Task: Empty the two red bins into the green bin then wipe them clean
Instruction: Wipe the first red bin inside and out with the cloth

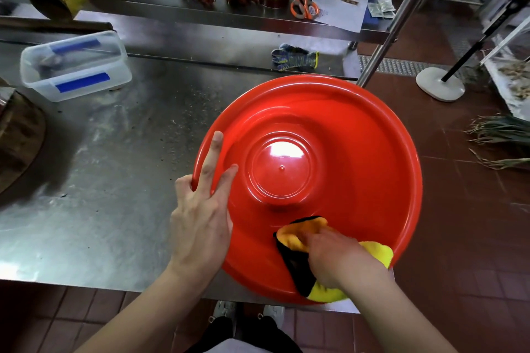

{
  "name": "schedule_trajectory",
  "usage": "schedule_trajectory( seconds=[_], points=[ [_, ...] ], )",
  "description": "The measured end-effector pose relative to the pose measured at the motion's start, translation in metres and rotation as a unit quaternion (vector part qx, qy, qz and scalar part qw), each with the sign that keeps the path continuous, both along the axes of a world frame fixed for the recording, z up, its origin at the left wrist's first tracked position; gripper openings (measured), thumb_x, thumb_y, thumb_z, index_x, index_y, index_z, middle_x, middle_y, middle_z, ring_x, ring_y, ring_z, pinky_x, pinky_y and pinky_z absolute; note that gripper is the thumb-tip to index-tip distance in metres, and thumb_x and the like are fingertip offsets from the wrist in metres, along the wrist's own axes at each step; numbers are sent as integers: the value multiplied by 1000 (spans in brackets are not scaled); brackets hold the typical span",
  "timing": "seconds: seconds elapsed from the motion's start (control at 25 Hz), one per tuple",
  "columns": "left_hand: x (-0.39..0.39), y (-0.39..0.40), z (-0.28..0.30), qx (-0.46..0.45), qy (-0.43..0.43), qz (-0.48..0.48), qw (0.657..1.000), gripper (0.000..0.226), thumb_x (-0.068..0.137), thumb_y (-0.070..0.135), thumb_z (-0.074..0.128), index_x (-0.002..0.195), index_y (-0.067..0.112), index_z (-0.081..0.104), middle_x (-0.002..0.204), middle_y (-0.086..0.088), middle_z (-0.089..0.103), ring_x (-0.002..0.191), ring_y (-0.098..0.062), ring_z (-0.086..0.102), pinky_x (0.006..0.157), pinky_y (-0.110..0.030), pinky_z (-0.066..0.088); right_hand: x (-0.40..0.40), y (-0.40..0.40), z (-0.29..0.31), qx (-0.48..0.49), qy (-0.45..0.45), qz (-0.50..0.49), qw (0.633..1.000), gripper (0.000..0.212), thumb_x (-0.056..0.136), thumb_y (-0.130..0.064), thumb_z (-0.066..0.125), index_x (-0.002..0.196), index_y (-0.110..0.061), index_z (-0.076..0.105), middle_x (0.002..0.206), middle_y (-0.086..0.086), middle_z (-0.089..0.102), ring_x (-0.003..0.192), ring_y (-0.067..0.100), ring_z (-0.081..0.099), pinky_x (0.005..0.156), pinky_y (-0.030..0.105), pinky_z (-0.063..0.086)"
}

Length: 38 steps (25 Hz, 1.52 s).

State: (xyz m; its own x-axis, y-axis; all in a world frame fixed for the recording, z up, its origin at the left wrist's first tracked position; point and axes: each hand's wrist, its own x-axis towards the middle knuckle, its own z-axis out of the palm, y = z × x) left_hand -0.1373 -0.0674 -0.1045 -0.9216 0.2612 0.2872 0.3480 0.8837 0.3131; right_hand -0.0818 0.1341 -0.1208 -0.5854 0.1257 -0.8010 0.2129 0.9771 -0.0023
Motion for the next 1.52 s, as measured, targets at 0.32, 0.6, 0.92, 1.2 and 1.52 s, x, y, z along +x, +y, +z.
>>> schedule_trajectory(
  seconds=[0.32,0.6,0.92,1.2,1.52],
  points=[
    [2,4,3,-10,4,-6,1000,68,78,-9,71,138,21,61,170,11,4,100,-33,47,47,-37,55,-41,12,-39,-70,-1,-51,996,84,73,-23,73,138,-64,40,152,-33,27,144,6,32,120,33,29],
    [1,1,1,-11,2,-3,1000,68,79,-9,70,139,21,60,170,11,3,101,-33,48,48,-36,55,-75,11,-85,-89,51,-48,994,70,88,-15,64,142,-55,45,155,-21,37,142,15,40,113,30,35],
    [-4,-5,-1,0,-1,-11,1000,67,80,-9,68,140,20,58,170,9,5,105,-33,48,56,-38,59,-86,9,-100,-61,46,-23,997,76,88,-11,59,140,-62,40,154,-18,40,140,16,44,108,32,40],
    [-18,-9,6,-5,17,-41,999,64,82,-9,64,138,21,59,170,13,6,109,-35,48,54,-42,59,-88,6,-109,-93,41,-31,994,78,86,-9,57,143,-59,39,156,-14,39,141,18,43,111,35,40],
    [-50,-10,38,6,74,-60,995,49,81,-11,63,121,17,65,169,5,18,102,-31,54,61,-48,57,-95,-28,-114,-194,31,-99,975,55,89,5,40,134,-18,62,142,-10,58,126,4,56,101,25,46]
  ],
)
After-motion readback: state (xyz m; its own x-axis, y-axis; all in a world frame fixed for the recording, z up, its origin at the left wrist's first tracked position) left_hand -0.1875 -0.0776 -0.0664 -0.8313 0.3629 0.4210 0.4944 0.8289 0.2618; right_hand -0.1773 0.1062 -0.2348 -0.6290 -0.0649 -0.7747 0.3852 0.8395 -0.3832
